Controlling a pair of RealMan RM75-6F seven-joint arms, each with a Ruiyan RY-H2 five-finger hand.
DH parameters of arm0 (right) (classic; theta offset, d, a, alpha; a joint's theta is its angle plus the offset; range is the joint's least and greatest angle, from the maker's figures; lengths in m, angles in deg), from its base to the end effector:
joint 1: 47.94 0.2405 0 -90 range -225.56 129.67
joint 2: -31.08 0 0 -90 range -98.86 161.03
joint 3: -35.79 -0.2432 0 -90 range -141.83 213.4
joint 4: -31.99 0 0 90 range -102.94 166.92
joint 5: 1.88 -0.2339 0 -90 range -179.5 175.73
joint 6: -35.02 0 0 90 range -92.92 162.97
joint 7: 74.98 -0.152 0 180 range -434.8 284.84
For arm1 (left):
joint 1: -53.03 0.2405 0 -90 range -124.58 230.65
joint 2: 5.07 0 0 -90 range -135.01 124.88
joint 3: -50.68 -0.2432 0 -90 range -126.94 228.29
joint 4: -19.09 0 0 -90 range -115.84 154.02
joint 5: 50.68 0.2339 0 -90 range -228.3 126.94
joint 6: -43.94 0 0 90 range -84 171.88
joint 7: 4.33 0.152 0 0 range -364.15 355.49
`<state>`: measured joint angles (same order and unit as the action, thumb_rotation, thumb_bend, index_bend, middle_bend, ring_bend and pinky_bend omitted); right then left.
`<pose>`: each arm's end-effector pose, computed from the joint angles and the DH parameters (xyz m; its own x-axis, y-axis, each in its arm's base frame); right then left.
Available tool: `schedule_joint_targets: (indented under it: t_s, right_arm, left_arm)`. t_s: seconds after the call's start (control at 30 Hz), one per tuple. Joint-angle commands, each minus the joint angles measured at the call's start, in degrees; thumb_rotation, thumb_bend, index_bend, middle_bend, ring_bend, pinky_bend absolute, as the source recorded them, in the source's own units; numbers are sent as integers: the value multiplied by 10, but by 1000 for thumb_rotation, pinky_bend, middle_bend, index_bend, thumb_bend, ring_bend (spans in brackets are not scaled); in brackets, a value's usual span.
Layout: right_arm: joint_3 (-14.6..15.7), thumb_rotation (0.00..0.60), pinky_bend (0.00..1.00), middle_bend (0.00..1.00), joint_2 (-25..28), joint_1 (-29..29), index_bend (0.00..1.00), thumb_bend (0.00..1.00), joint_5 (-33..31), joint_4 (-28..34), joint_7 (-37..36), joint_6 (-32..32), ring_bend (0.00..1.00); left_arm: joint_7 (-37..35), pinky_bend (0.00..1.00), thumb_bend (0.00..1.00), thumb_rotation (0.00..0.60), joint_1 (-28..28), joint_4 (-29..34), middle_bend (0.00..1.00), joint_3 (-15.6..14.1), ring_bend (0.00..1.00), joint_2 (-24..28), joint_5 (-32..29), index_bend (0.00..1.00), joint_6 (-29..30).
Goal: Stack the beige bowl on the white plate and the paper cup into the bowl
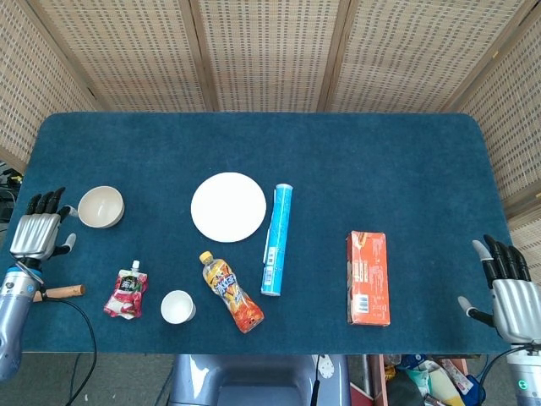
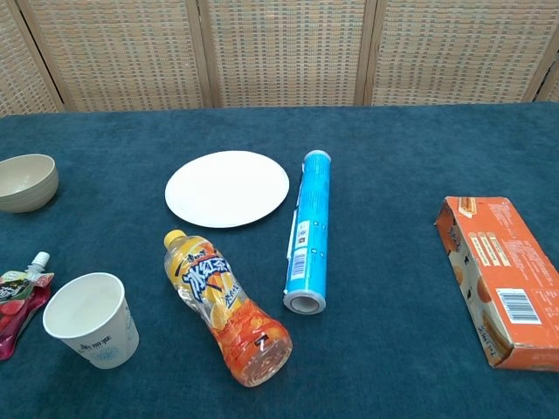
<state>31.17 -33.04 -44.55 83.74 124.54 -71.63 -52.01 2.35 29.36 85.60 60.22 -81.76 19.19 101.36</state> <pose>-0.3089 -0.1890 0.1409 0.4430 0.0508 0.8951 -0.8965 0.0211 0.4425 -0.3516 0.3328 0.0931 0.5825 0.1842 0.7917 0.8005 0.0389 -0.5980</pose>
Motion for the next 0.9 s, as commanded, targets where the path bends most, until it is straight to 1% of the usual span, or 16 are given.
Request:
schedule_joint_targets:
  t_s: [0.03, 0.37, 0.57, 0.9]
  right_arm:
    - [0, 600, 0, 0, 0, -1, 0, 169, 0, -2, -3, -1, 0]
    - [-1, 600, 0, 0, 0, -1, 0, 169, -1, -5, -9, -1, 0]
    - [-1, 600, 0, 0, 0, -2, 0, 169, -2, -4, -9, -1, 0]
    - [-2, 600, 0, 0, 2, -2, 0, 169, -4, -4, -14, 0, 0]
  left_arm:
    - [7, 0, 376, 600, -4, -10, 0, -3, 0, -10, -5, 359, -6]
    - [15, 0, 385, 600, -17, -55, 0, -3, 0, -38, -30, 359, -36]
    - [20, 0, 389, 600, -29, -80, 0, -3, 0, -56, -32, 359, -47]
    - [36, 0, 410, 600, -47, -99, 0, -2, 0, -84, -33, 373, -55]
